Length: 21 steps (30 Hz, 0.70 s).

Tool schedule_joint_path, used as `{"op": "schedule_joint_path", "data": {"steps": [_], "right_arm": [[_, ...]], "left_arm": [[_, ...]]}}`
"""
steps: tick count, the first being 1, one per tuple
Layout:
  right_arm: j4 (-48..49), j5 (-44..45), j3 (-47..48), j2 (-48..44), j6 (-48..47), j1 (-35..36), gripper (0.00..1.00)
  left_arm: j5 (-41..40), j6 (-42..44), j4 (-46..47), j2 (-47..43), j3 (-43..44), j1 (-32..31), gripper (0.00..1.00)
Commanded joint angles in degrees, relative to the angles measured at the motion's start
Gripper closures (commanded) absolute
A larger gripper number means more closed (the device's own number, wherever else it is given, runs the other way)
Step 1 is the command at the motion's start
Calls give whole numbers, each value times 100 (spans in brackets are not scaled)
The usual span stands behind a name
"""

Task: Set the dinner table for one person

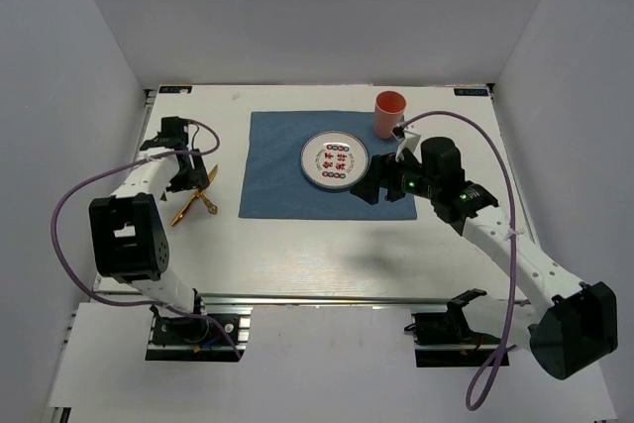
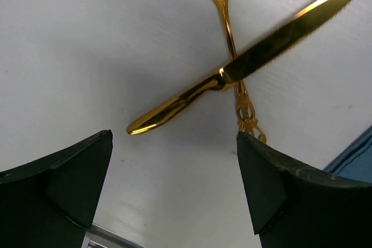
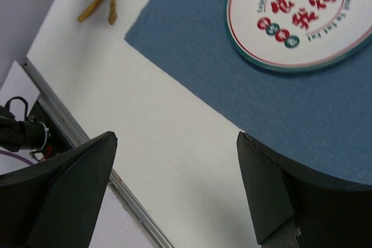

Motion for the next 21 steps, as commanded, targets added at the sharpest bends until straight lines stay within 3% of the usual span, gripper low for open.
{"op": "schedule_joint_path", "data": {"steps": [1, 2, 7, 13, 21], "right_arm": [[547, -396, -207, -187, -138, 11, 11], [608, -545, -243, -196, -147, 11, 11], [881, -959, -471, -187, -279, 2, 11], [679, -994, -489, -134, -665, 20, 11], [784, -1065, -612, -152, -727, 2, 11]], "left_arm": [[682, 753, 156, -372, -364, 38, 3], [988, 911, 306, -547, -487, 91, 3], [1044, 1228, 492, -286, -602, 91, 5], [763, 1281, 360, 365, -391, 205, 7], [1061, 1526, 922, -145, -901, 548, 6]]}}
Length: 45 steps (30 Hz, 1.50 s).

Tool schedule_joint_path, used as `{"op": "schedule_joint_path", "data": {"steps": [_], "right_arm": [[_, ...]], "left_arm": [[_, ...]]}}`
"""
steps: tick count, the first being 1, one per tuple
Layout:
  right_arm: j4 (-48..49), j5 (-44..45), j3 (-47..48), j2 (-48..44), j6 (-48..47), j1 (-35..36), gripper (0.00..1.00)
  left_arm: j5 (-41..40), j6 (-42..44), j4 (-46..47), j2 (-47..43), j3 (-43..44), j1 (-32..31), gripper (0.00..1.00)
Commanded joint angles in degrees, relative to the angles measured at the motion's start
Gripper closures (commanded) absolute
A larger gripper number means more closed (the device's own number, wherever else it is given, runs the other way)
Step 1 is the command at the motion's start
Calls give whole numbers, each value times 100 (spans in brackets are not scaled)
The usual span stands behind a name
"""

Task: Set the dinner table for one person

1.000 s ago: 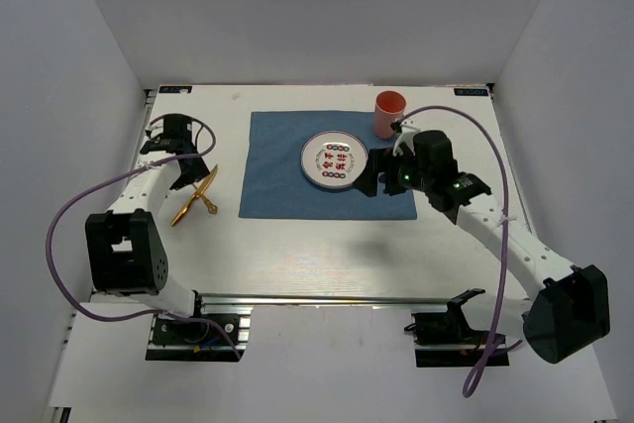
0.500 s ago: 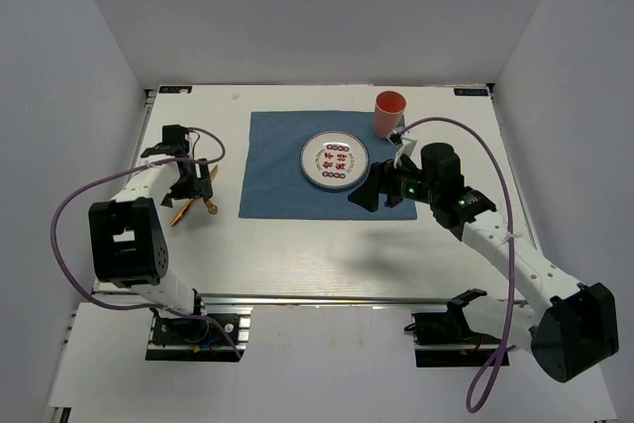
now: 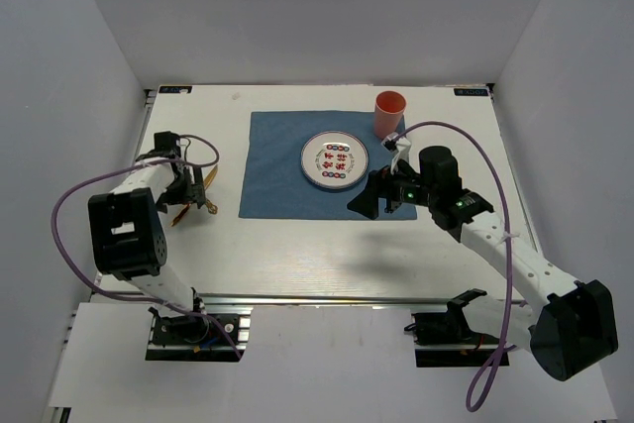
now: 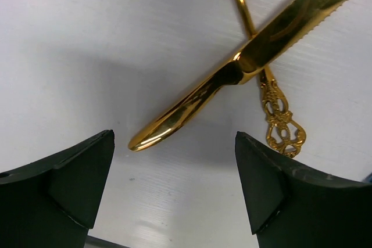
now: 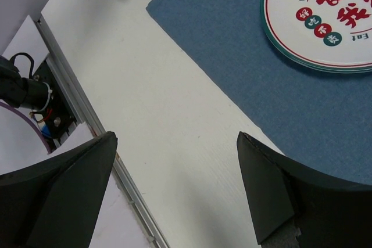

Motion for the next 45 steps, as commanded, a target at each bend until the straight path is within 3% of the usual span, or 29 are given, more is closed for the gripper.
{"op": "schedule_joint_path", "data": {"steps": [1, 17, 23, 27, 33, 36, 37, 39, 43, 45], "right_arm": [[244, -120, -105, -73, -155, -6, 11], [306, -68, -141, -73, -137, 11, 11], [280, 3, -105, 14, -120, -6, 11], [280, 55, -97, -3, -111, 11, 11], [271, 117, -88, 6, -102, -6, 11], [262, 126, -79, 6, -102, 2, 11], [245, 134, -88, -12, -102, 2, 11], [253, 143, -88, -21, -102, -15, 11], [245, 196, -97, -47, -102, 2, 11], [227, 205, -105, -56, -102, 2, 11]], "left_arm": [[233, 236, 372, -285, -145, 170, 6], [796, 341, 266, 727, 444, 346, 17], [655, 306, 354, 551, 286, 399, 32], [549, 271, 399, 568, 233, 399, 48], [585, 280, 416, 639, 242, 399, 58], [524, 245, 434, 639, 242, 399, 71], [445, 218, 442, 639, 242, 399, 80], [453, 209, 460, 647, 233, 399, 81], [436, 174, 443, 726, 312, 399, 100], [435, 157, 416, 744, 399, 285, 100]]}}
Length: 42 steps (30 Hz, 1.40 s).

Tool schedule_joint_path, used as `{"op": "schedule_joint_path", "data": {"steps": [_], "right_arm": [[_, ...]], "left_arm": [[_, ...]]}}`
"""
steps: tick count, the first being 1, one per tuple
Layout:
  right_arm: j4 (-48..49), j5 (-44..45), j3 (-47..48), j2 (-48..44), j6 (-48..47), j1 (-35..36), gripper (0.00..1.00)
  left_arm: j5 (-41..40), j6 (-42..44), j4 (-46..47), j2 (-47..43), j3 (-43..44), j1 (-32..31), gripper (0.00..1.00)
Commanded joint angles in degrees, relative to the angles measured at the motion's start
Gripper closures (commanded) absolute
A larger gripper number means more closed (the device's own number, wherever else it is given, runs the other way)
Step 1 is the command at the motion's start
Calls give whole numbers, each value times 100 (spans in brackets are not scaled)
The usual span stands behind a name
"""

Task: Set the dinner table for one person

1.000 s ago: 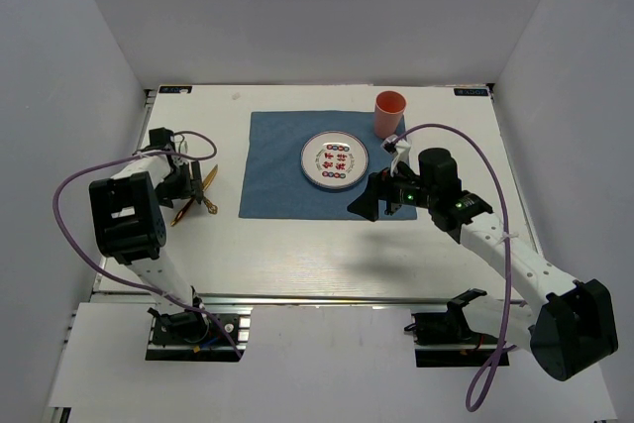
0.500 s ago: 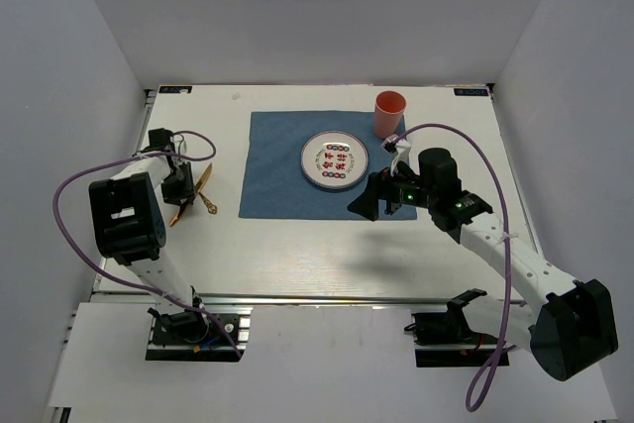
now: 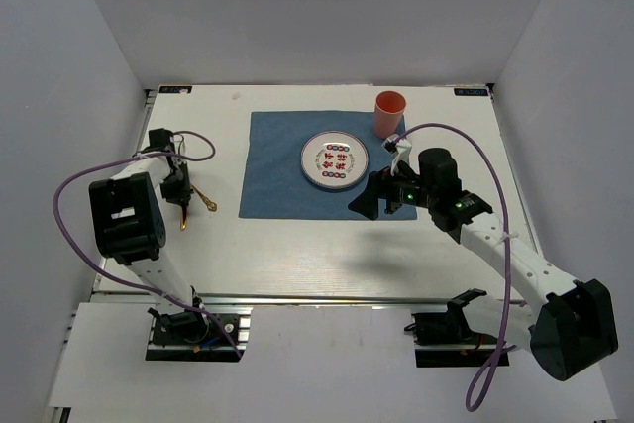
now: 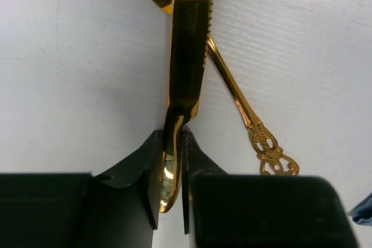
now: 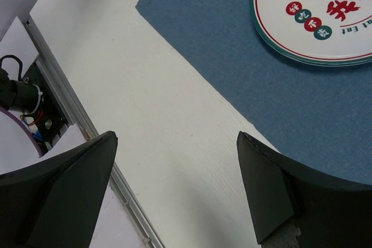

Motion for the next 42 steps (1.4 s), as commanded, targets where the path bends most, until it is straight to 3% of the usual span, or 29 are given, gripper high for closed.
{"op": "schedule_joint_path", "data": {"steps": [1, 7, 17, 24, 28, 31, 36, 41, 42], "right_arm": [[164, 43, 34, -67, -80, 4, 11], [155, 61, 52, -49, -71, -13, 11], [137, 227, 61, -49, 34, -22, 11], [-231, 1508, 201, -312, 631, -22, 11], [-740, 2222, 368, -856, 939, -22, 11], [-1083, 2766, 552, -1155, 1124, -22, 11], [-1875, 3548, 939, -1429, 1334, -31, 11], [-2524, 3980, 1291, -1587, 1476, -22, 11], [-2595, 4024, 1370, -1596, 1493, -48, 11]], "left_arm": [[-129, -27, -34, 86, 98, -61, 100], [161, -36, -228, -150, 608, -113, 100], [582, -939, -719, -896, 1487, -333, 100], [1214, -1994, -773, -1942, 1172, -640, 100], [1725, -3073, -545, -2330, 829, -851, 100], [2154, -3707, -98, -2322, 452, -1123, 100], [2113, -4253, 448, -1927, 476, -2219, 100], [1876, -4597, 835, -963, 1229, -3476, 100], [1806, -4649, 836, -794, 1389, -3480, 100]]}}
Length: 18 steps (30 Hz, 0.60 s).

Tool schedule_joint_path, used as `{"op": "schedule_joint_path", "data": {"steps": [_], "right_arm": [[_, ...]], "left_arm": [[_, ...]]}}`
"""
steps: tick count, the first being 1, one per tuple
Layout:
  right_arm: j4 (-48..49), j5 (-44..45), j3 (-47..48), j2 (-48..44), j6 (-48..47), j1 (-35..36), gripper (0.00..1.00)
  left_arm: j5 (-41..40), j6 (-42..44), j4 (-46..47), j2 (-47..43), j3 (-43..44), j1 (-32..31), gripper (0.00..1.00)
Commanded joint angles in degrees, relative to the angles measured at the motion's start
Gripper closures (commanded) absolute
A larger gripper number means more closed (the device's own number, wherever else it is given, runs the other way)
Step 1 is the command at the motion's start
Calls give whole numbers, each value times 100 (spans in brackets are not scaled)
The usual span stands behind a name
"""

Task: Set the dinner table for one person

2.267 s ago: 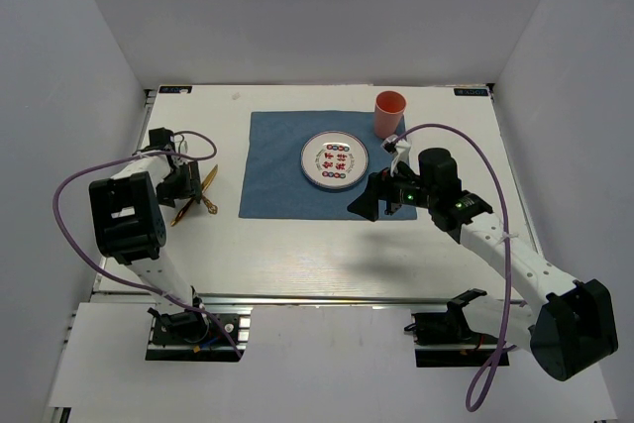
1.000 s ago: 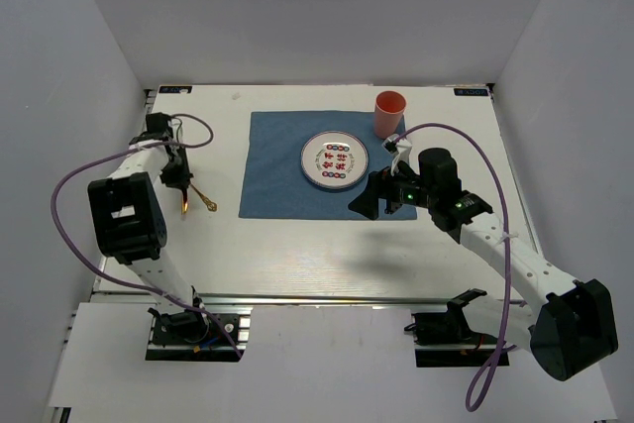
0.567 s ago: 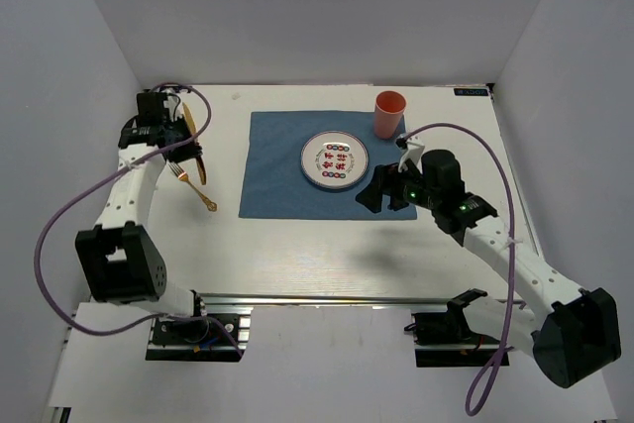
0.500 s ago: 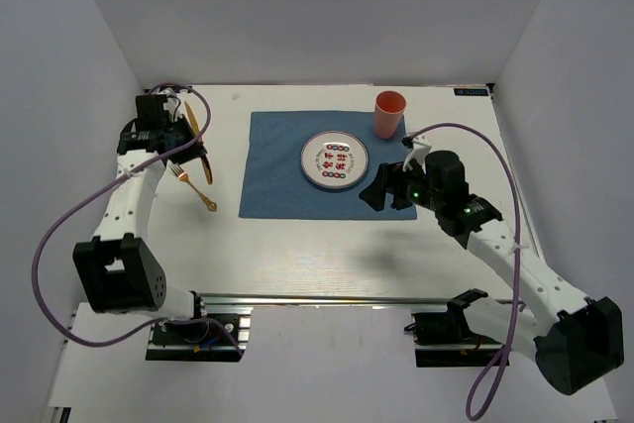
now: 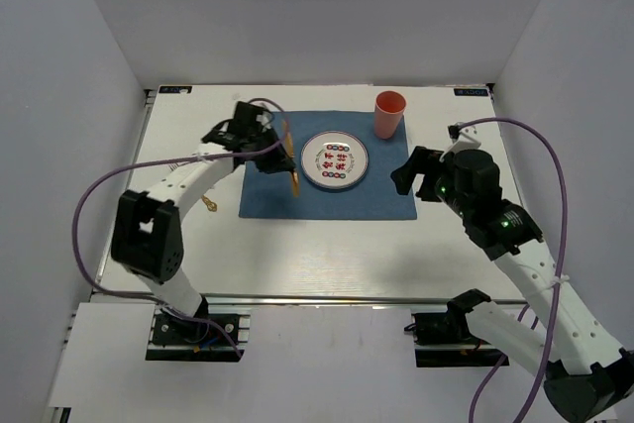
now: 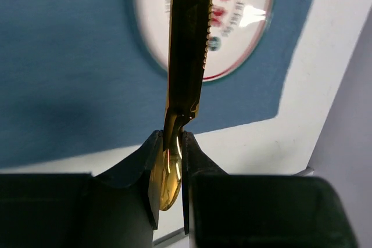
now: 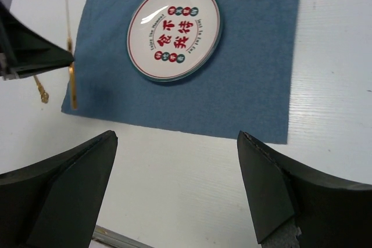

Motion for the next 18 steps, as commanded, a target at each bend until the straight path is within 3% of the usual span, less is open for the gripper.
{"op": "schedule_joint_path", "data": {"steps": [1, 5, 18], "right_arm": [[-600, 567, 533, -88, 158, -20, 11], [-1005, 769, 894, -35, 131, -11, 11], [-1427, 1077, 1255, 88, -18, -37, 11]], "left_arm": [[-96, -482, 597, 457, 787, -724, 100], [-263, -623, 660, 1449, 1437, -1228, 100], [-650, -1115, 871, 3049, 2967, -2221, 100]]}}
